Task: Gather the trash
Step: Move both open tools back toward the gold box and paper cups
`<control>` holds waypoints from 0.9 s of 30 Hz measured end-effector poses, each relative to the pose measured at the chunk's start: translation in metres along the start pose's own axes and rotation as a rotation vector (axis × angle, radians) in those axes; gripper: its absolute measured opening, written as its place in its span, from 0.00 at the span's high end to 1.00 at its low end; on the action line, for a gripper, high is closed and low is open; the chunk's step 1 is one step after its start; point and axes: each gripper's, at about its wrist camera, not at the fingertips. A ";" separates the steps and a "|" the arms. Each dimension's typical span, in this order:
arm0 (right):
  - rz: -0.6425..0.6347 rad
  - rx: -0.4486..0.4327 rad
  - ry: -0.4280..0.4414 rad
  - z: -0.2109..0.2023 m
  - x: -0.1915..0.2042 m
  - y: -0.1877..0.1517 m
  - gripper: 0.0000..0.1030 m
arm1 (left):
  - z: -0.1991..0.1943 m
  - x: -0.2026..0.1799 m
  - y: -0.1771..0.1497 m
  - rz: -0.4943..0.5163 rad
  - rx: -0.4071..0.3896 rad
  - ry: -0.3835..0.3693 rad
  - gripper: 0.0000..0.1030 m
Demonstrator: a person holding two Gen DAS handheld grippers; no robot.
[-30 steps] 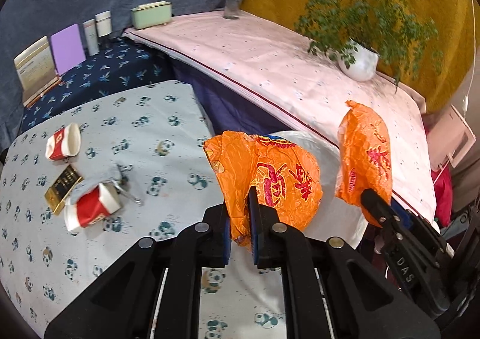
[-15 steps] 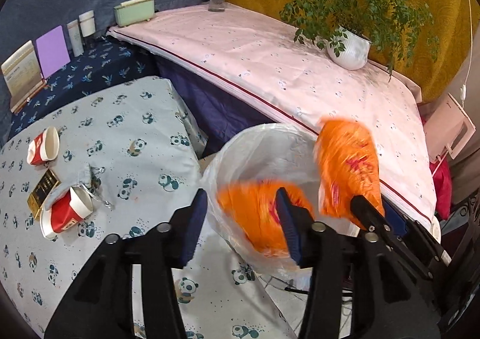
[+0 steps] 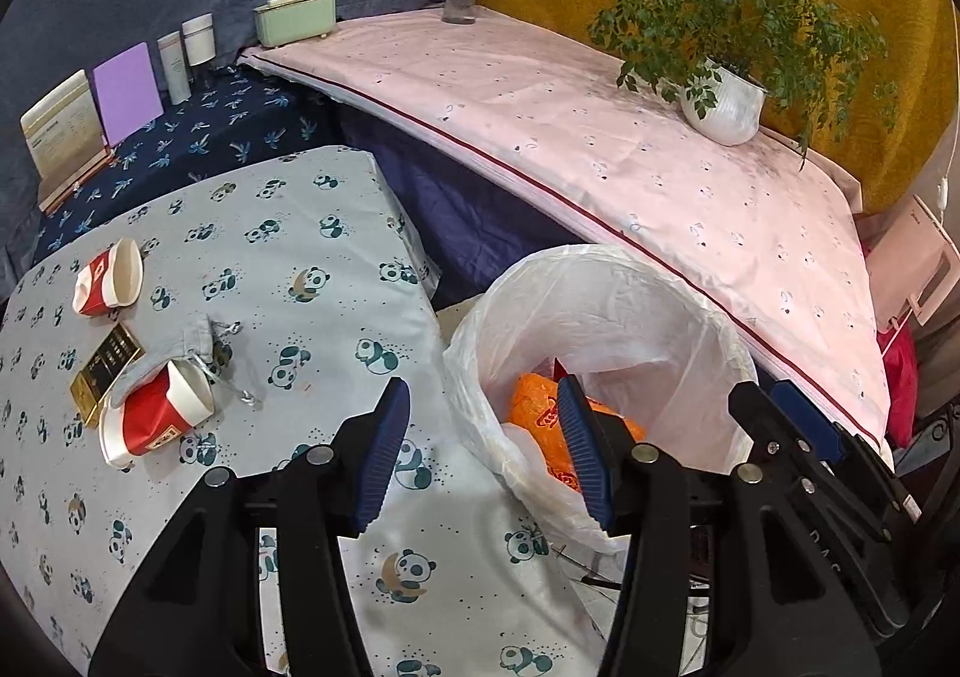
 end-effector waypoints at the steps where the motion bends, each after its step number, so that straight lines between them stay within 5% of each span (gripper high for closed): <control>1: -0.004 -0.001 0.002 -0.001 0.002 0.000 0.59 | -0.001 0.002 0.000 -0.002 -0.001 0.000 0.53; 13: -0.043 -0.015 0.024 -0.012 0.031 0.005 0.57 | -0.014 0.033 -0.003 -0.046 -0.021 0.020 0.53; 27: -0.126 -0.010 0.093 -0.015 0.094 0.001 0.48 | -0.042 0.105 -0.012 -0.137 -0.065 0.085 0.41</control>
Point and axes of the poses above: each gripper's, at about its wrist camera, not at the fingertips, and z roughly the way its jaws point, x to its left, y to its top, and after that the axes turned 5 degrees about -z, right-handed
